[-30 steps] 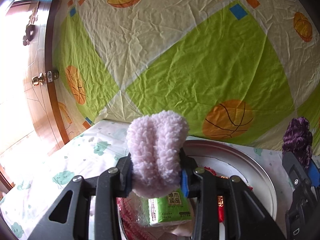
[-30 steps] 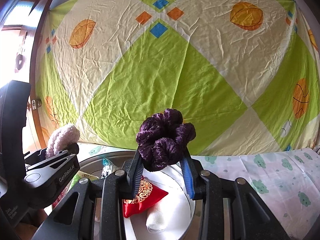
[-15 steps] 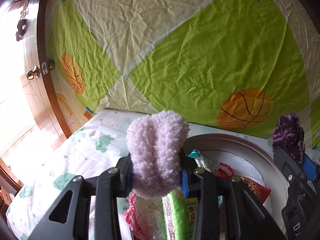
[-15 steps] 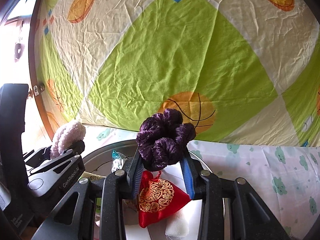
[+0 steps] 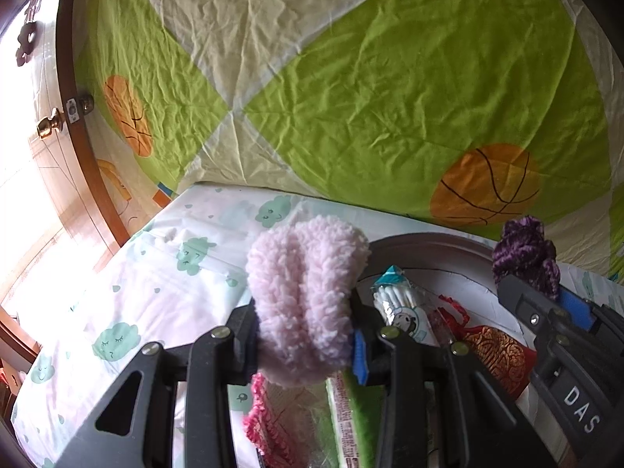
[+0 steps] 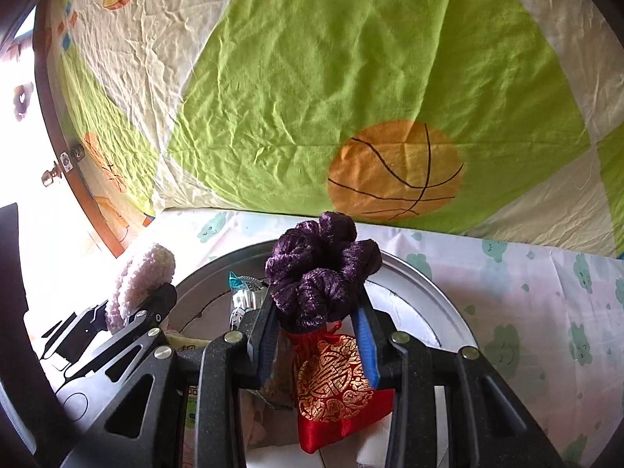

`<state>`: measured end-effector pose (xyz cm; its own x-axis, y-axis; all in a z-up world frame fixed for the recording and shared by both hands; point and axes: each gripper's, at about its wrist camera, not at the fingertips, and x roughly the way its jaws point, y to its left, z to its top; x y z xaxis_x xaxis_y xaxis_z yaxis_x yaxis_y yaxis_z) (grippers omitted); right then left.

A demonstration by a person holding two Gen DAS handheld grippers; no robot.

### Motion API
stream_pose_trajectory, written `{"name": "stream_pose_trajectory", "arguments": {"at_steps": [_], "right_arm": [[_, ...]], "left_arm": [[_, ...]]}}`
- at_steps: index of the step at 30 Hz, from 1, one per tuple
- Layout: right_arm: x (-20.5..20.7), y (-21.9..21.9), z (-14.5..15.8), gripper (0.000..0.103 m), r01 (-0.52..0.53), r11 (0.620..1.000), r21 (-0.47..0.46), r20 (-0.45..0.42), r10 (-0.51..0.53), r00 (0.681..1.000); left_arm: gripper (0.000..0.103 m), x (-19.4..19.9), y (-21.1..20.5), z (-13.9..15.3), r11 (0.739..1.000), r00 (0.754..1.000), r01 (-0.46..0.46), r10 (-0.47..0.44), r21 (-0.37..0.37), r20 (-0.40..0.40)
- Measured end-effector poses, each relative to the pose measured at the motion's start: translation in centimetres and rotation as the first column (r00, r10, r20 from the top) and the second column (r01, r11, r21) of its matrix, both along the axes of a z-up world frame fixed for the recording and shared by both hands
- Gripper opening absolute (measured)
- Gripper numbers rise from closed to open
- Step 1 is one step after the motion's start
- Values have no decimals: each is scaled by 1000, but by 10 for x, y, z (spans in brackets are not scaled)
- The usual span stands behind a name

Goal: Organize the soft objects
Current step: 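Open both tools to drop the sock and scrunchie into the tin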

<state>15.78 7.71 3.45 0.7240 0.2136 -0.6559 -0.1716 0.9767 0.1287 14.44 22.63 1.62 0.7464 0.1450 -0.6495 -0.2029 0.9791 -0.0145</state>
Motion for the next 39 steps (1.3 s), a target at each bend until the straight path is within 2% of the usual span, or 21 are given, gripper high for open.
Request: {"name": "stream_pose_trajectory", "arguments": {"at_steps": [7,10,14,15,17,19,20,21,22,24,26,30,33,37,39], "right_arm": [[15,4,-19,38,-11,999,48,-117,17,993],[20,3,-26,42,-10,998,67,-166,21,986],[30,-4,-35,56,8,992,128,-263,26,964],[30,-7,-36,56,12,989,149,-277,30,960],[27,-15,-35,56,18,982,185,-283,36,959],[18,-25,-31,58,22,976,218,-270,39,962],[11,-30,-28,58,19,970,244,-252,44,967],[4,-35,-25,58,18,963,268,-226,45,973],[-7,-42,-21,60,20,956,293,-186,36,982],[-29,-53,-13,72,45,949,312,-81,-20,996],[-56,-64,-9,79,97,950,297,46,-115,992],[-96,-67,-9,79,156,962,223,268,-215,939],[-121,-61,-11,80,194,970,150,413,-239,879],[-140,-50,-11,91,206,976,66,534,-209,819],[-147,-44,-11,91,233,972,22,573,-203,794]], "left_arm": [[35,3,0,-6,1000,999,9,-8,27,-32],[35,6,-2,-11,999,999,16,-14,36,-51],[36,6,-6,-14,998,997,37,-33,49,-69],[40,7,-7,-14,997,997,41,-37,60,-73],[72,7,-11,-16,994,994,65,-57,85,-93],[91,4,-15,-14,992,993,88,-80,94,-87],[99,0,-16,-12,992,994,90,-84,93,-66],[101,-3,-16,-9,992,995,89,-85,91,-45],[102,-6,-16,-7,992,996,87,-85,88,-23],[102,-12,-16,-4,994,996,84,-85,75,14],[102,-19,-15,-1,996,996,70,-73,53,57],[102,-36,-13,2,999,989,38,-36,-15,143],[102,-52,-16,2,1000,978,0,3,-13,209],[102,-70,-18,1,999,957,-44,41,6,286],[102,-78,-18,1,998,945,-70,64,5,320]]}}
